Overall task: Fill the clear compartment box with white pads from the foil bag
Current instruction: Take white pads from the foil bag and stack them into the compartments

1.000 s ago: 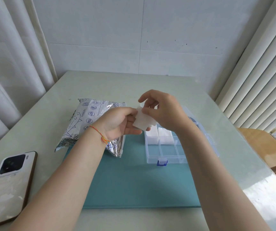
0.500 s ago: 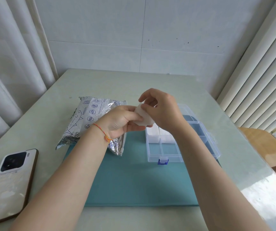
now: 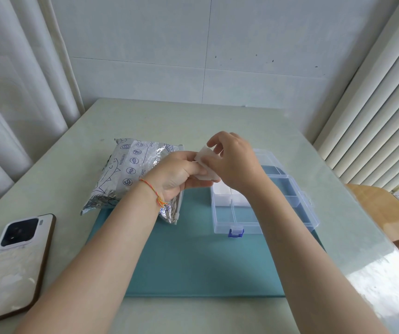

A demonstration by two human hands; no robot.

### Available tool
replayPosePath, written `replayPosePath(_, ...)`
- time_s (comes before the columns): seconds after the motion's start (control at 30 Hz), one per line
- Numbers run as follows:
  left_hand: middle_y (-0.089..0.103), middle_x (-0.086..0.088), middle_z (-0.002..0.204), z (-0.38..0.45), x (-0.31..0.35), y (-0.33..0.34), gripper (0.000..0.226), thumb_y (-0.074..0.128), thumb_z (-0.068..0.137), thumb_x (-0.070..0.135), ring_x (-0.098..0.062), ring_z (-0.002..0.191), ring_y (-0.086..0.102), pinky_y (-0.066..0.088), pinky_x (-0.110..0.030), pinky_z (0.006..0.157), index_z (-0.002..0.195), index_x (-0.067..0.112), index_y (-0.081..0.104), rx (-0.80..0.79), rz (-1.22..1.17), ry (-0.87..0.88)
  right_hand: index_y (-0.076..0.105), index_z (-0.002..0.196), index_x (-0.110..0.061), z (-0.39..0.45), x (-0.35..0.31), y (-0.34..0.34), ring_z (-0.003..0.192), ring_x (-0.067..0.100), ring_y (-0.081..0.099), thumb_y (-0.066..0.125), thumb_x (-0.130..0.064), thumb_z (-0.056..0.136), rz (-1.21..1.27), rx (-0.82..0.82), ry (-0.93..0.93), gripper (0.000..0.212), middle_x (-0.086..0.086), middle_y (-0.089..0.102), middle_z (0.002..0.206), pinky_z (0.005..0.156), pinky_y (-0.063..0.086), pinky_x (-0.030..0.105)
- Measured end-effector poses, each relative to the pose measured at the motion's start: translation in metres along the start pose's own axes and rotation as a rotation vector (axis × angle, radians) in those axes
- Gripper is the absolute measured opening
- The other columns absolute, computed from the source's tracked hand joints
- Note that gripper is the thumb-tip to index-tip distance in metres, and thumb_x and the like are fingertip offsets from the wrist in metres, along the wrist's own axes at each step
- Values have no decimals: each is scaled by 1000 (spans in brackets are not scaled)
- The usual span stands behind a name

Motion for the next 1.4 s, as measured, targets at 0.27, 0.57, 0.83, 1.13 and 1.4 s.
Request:
replayPosePath(0.27,70,-9,77,2,-2,3,19,55,85,-13,-18,68,71,58,-24,60,91,2,65,39,41,12,63,101,-15,0,-2,-5,75,14,51,67,-22,83,42,1,17,20,-2,59,81,59,39,20)
replayPosePath(0.57,68,-17,92,7,-2,-4,25,51,88,-14,-23,73,71,58,-23,65,107,-3,63,104,-149,51,66,88,-17,3,2,-21,73,10,57,67,-11,85,326,88,102,7,-9,64,79,67,46,20)
replayPosePath(0.83,69,-15,93,6,-1,-2,24,54,87,-14,-22,73,71,59,-25,65,105,-1,64,117,-115,62,64,103,-19,2,2,-14,74,13,55,65,-12,85,138,-6,36,19,-2,63,83,57,41,10)
replayPosePath(1.13,66,-21,97,8,-3,-4,30,50,88,-16,-26,73,71,58,-24,62,113,-4,60,136,-106,57,69,84,-15,3,18,-48,62,10,56,68,-17,88,532,150,227,5,-2,66,73,63,47,23)
replayPosePath(1.4,66,-20,100,16,-7,-6,39,40,91,-15,-26,82,70,60,-29,71,124,-4,57,188,-324,76,66,84,-17,-2,9,-23,63,12,60,67,-16,88,811,-33,391,5,1,66,74,61,42,25)
Point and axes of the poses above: each hand's wrist, its own z-axis towards the middle knuckle, its own y-axis out of the palm, x = y × z, the point moved 2 cm from there along z, towards the middle knuckle
